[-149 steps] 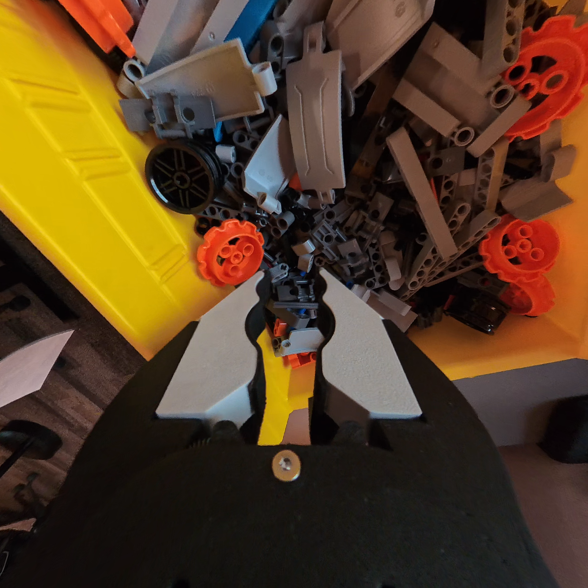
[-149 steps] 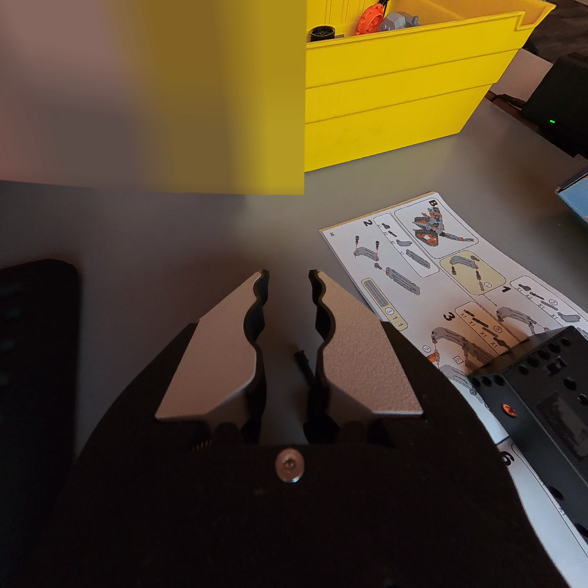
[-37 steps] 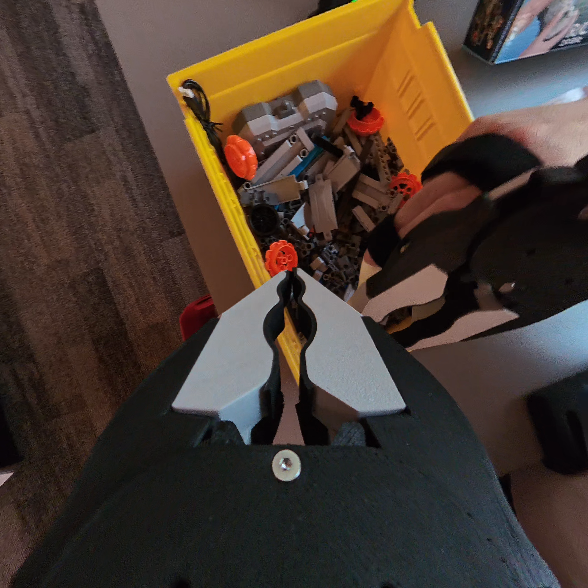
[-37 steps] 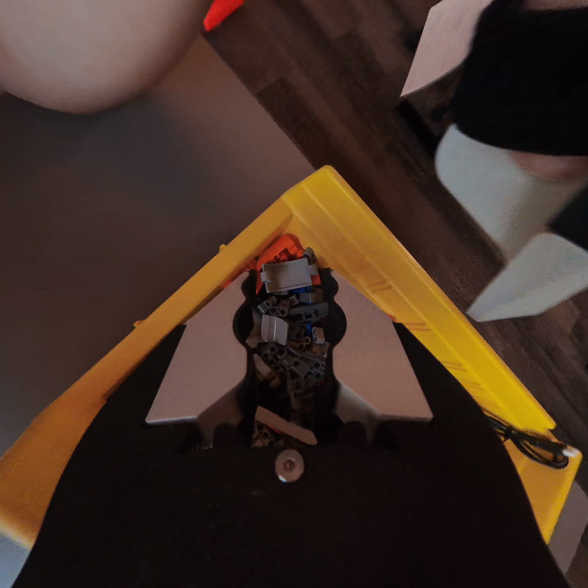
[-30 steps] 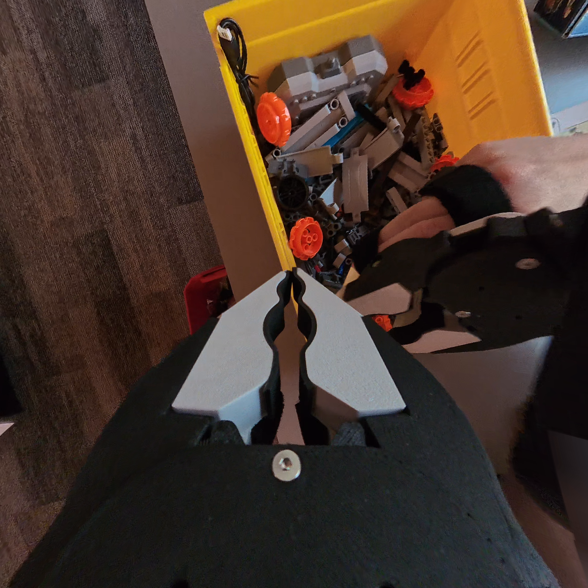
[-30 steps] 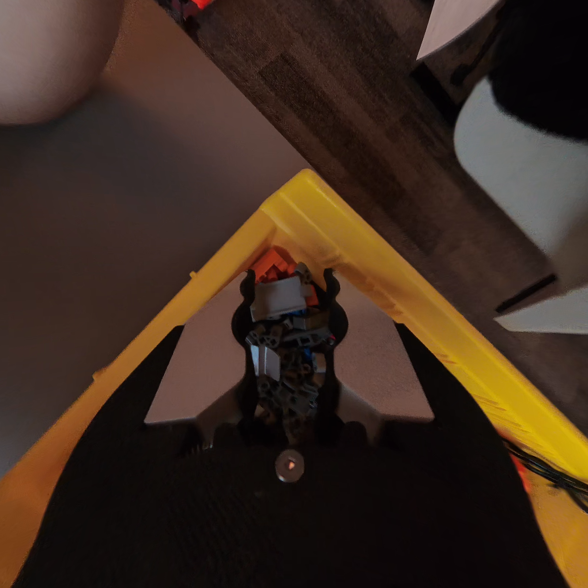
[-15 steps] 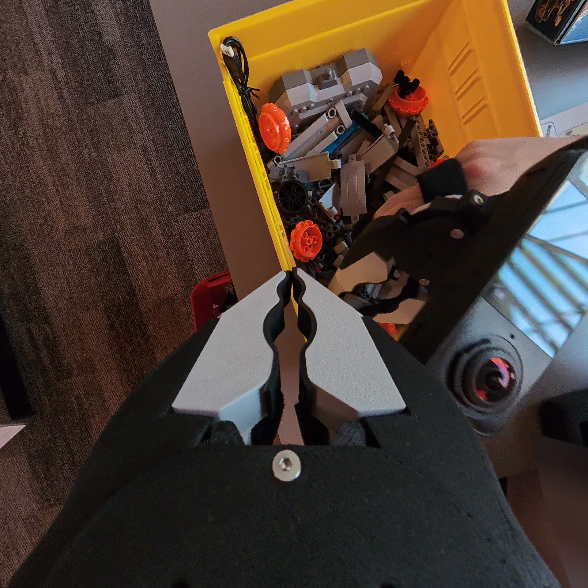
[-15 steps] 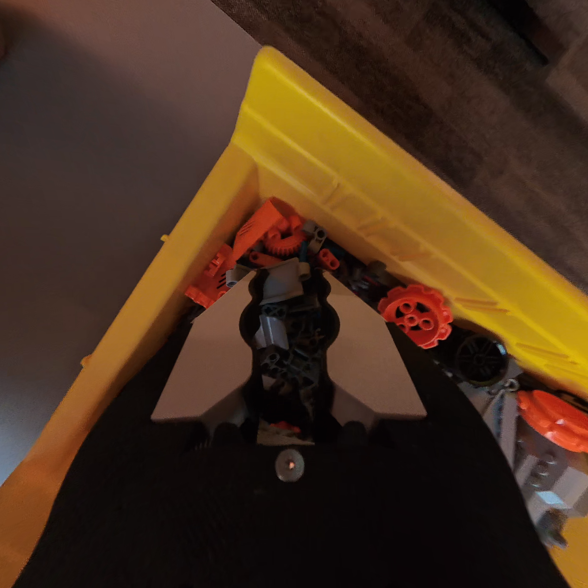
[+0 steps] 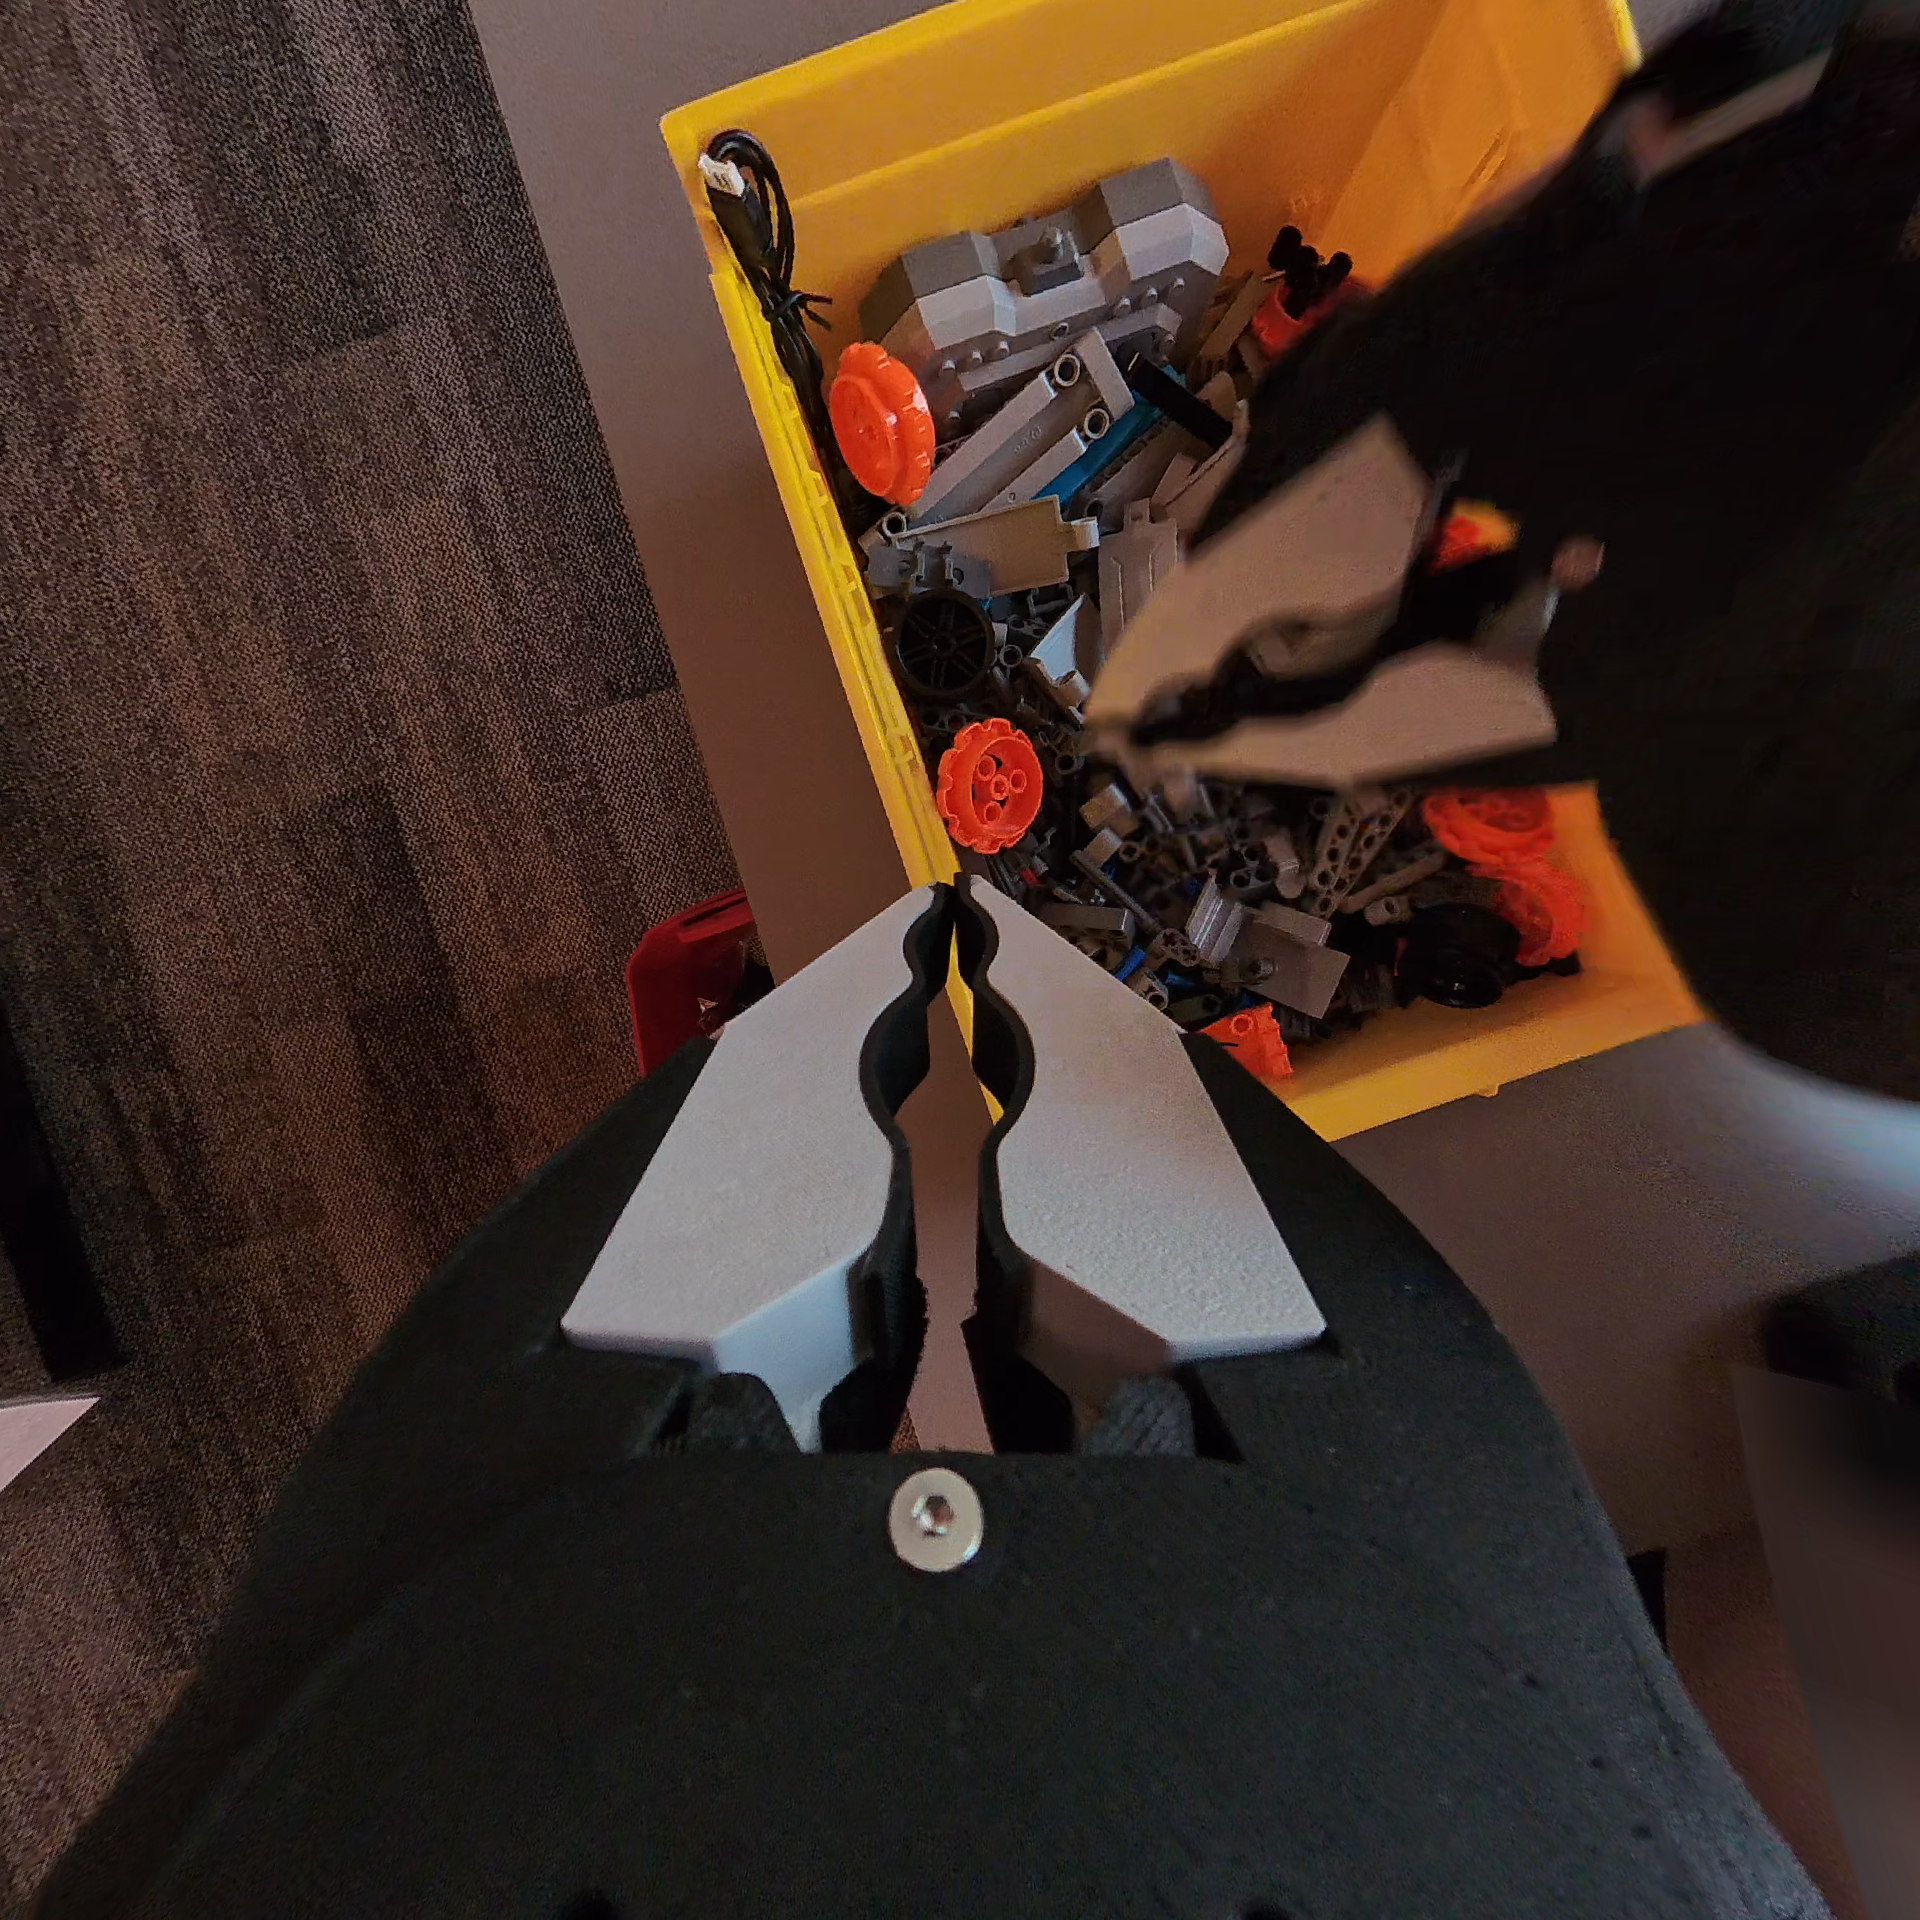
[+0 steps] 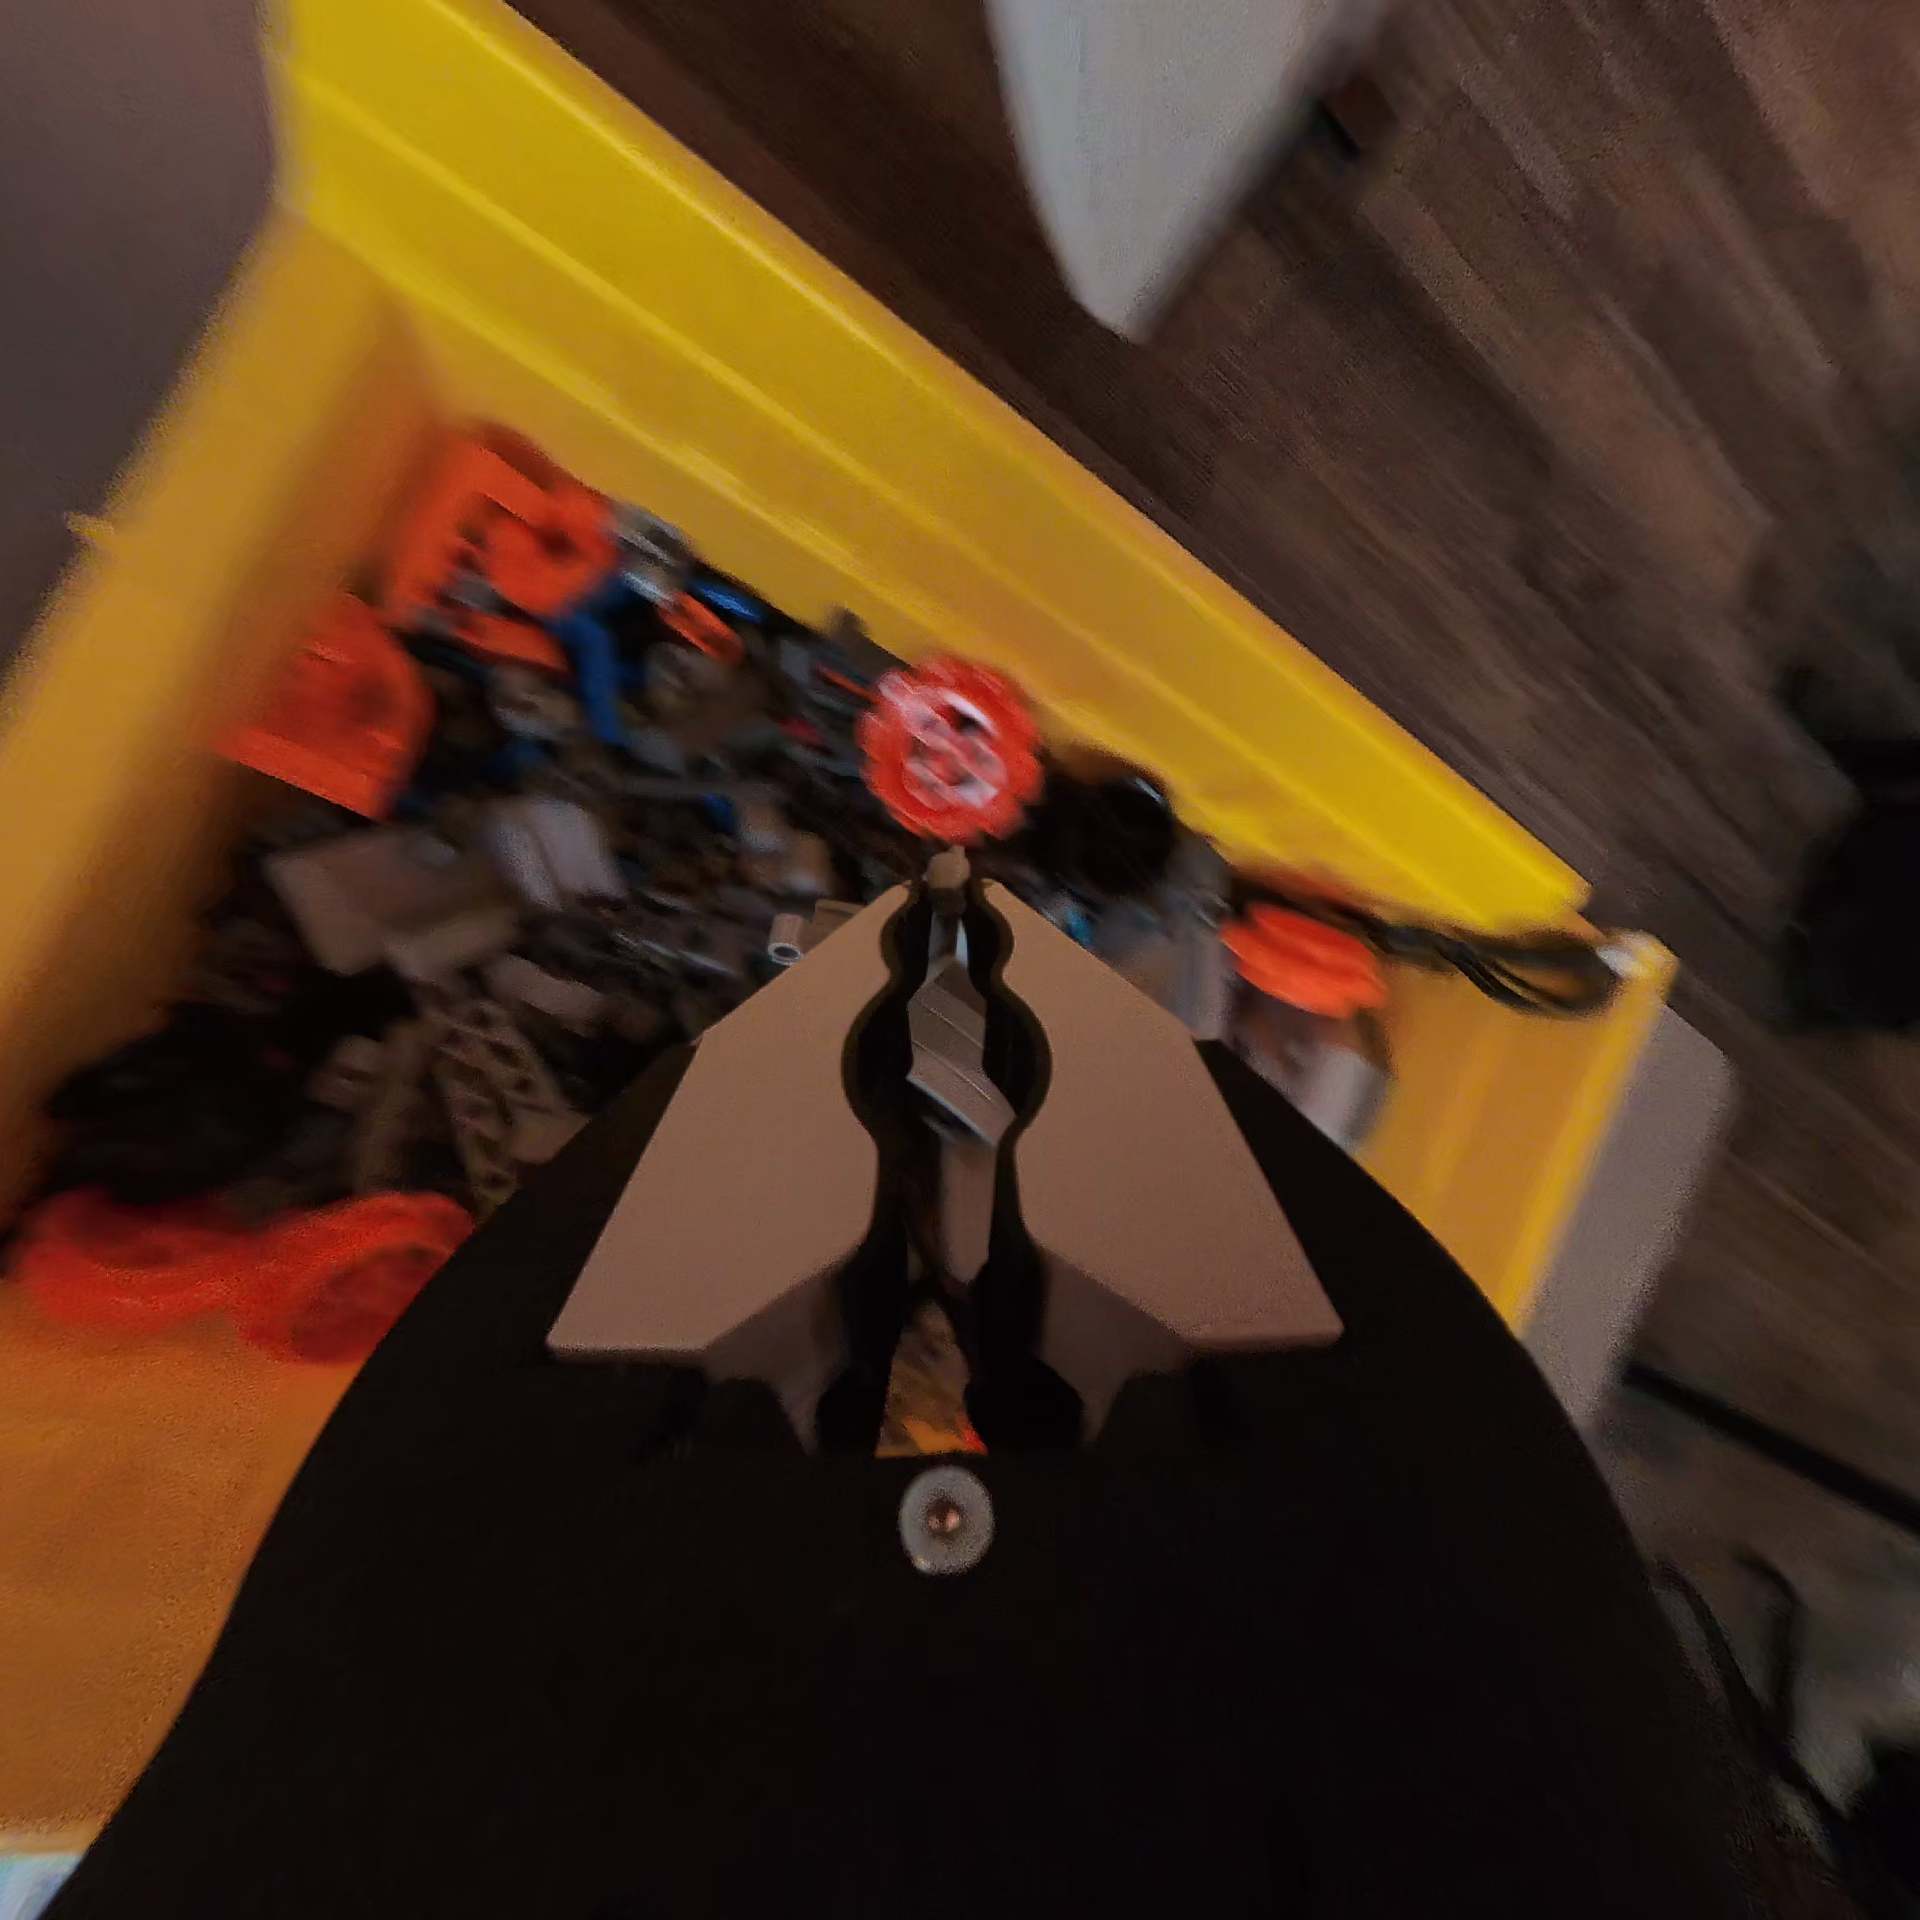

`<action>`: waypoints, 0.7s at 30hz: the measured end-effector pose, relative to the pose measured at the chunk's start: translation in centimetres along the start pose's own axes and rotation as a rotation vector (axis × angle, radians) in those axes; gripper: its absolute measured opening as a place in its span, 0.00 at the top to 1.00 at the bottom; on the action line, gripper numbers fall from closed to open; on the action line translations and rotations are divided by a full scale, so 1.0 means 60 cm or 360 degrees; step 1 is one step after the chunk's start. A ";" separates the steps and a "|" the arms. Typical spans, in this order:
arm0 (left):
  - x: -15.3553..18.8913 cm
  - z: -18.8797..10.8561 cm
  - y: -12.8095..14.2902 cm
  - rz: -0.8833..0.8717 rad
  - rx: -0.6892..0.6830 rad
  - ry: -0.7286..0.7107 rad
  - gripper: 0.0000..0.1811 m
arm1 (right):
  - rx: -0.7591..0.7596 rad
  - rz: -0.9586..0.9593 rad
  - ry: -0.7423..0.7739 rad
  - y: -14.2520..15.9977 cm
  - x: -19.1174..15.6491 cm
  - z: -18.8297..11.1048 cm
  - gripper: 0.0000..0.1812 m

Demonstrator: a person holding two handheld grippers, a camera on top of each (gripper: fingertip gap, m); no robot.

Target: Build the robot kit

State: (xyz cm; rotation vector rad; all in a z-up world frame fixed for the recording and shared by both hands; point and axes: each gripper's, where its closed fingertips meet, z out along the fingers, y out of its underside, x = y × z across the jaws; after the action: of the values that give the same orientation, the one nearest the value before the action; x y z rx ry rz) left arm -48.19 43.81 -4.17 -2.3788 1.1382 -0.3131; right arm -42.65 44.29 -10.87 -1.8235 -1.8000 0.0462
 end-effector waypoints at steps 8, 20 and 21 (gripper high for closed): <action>0.032 0.009 0.006 0.0075 -0.0057 0.0134 1.00 | -0.0340 0.0191 0.0086 0.117 0.058 0.004 0.93; 0.018 0.005 0.019 0.0032 -0.0096 0.0087 1.00 | 0.0216 -0.0349 -0.0332 -0.059 -0.139 0.038 0.71; 0.017 0.003 0.019 0.0023 -0.0088 0.0085 1.00 | 0.0195 -0.0340 -0.0332 -0.058 -0.136 0.045 0.71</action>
State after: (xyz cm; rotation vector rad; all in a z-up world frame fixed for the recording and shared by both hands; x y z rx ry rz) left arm -48.24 42.50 -4.93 -2.4221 1.2027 -0.3460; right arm -47.69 37.46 -14.60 -1.5809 -2.0786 0.2674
